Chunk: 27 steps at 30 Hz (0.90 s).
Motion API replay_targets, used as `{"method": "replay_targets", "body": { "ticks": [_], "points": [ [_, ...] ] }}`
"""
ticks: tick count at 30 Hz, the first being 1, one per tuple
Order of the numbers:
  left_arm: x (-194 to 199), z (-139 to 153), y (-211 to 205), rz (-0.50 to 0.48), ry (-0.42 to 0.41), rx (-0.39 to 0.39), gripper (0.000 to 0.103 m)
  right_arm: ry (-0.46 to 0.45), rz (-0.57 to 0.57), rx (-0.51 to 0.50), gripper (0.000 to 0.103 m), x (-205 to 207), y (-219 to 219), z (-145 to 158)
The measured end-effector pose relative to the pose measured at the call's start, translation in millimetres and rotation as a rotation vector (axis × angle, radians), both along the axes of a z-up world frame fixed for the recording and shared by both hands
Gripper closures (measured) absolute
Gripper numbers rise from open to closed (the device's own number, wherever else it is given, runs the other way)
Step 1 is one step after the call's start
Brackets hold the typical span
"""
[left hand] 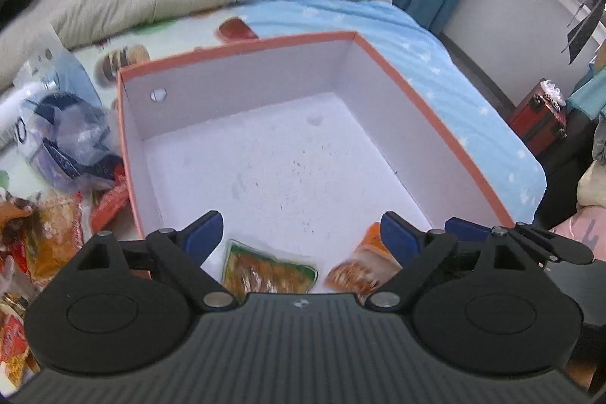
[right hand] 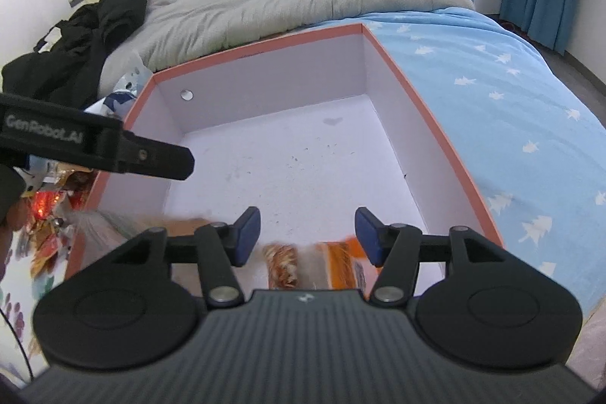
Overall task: Organize snacks
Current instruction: 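Withdraw both tools from the pink box back toward the snack pile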
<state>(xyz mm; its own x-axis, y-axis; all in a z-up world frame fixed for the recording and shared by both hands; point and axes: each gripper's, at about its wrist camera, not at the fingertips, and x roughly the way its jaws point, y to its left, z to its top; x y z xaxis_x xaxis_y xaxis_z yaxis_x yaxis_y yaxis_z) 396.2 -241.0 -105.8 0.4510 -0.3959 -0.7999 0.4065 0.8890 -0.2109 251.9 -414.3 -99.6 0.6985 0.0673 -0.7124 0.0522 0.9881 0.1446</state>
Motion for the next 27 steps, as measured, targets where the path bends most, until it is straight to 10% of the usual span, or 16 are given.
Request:
{"method": "replay_targets", "body": {
  "ticks": [27],
  "points": [
    [-149.2, 54.8, 85.9, 0.081, -0.336, -0.083, 0.011, -0.302, 0.062, 0.004, 0.045, -104.3, 55.7, 50.4]
  ]
}}
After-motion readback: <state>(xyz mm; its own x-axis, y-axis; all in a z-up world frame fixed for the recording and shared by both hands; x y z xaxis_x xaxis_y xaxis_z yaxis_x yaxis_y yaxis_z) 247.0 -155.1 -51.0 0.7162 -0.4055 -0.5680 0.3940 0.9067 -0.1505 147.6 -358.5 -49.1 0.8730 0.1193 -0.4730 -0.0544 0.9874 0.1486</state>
